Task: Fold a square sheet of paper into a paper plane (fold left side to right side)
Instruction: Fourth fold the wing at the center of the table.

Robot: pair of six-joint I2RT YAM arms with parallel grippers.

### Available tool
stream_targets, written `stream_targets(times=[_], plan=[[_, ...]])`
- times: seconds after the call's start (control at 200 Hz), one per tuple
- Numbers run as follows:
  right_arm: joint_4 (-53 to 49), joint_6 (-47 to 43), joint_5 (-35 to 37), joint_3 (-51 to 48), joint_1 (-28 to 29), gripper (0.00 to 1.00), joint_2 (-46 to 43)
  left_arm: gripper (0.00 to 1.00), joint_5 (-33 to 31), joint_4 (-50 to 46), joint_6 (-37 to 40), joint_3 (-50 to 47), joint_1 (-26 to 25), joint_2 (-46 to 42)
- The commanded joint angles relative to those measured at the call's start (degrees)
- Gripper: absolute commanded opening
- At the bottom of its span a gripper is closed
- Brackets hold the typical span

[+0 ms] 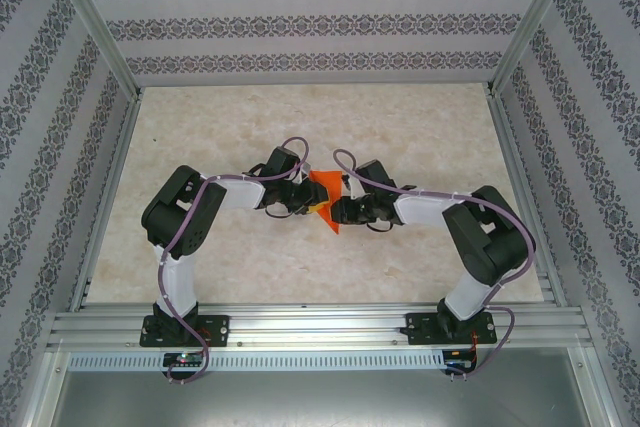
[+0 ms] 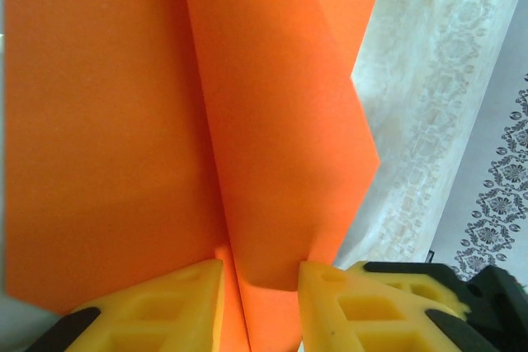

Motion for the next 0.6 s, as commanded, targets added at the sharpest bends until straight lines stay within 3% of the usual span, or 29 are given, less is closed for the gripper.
stream_targets(times=[0.0, 0.185, 0.595], plan=[[2.08, 0.41, -2.02, -1.35, -2.07, 0.27, -4.12, 0.31, -2.22, -3.32, 1.58, 0.31, -0.60, 1.84], [6.56, 4.10, -7.53, -0.75, -6.36, 0.33, -5.56, 0.31, -2.35, -3.24, 1.59, 0.12, -0.66, 1.68], [8.11, 7.80, -11.42, 9.92, -8.51, 0.33, 5.98, 0.31, -2.48, -3.22, 1.76, -0.25, -0.59, 1.40]])
